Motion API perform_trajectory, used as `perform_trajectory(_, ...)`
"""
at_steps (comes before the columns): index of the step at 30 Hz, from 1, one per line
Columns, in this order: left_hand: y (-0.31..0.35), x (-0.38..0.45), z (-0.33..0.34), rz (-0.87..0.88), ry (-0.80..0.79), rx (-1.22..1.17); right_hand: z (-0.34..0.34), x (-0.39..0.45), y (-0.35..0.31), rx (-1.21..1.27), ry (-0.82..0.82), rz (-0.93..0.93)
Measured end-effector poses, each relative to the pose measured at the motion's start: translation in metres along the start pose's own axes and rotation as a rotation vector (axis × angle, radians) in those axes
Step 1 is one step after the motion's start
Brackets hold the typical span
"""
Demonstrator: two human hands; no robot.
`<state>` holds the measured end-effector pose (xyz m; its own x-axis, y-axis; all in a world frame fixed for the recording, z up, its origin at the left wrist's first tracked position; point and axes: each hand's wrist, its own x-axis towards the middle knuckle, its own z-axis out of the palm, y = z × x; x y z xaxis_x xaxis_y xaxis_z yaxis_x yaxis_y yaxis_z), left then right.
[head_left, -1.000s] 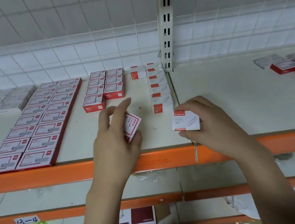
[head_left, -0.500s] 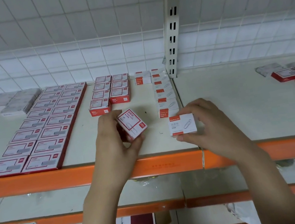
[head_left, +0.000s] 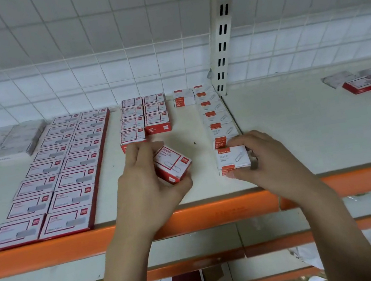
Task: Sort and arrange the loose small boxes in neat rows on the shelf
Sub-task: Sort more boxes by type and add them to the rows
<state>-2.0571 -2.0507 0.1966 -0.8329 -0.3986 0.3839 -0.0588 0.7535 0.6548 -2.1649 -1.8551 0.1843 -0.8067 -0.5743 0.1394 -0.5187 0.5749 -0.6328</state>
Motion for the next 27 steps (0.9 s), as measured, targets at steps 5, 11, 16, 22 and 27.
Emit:
perform_trajectory(5,0.003,0.004,0.001,-0.005,-0.027,-0.018,0.001,0.001,-0.002,0.021,0.000,0.013)
perform_trajectory(11,-0.001,0.011,0.001,0.061,-0.081,-0.025,0.000,0.003,-0.003,0.002,0.045,0.017)
perform_trajectory(16,-0.006,0.011,0.004,0.069,-0.167,-0.090,-0.001,0.005,-0.003,-0.078,0.041,-0.015)
perform_trajectory(22,-0.007,0.014,0.006,0.128,-0.098,-0.083,-0.001,0.009,-0.001,-0.102,0.064,-0.024)
perform_trajectory(27,-0.011,0.015,0.002,0.150,-0.107,0.002,-0.001,0.014,0.000,-0.108,0.066,-0.017)
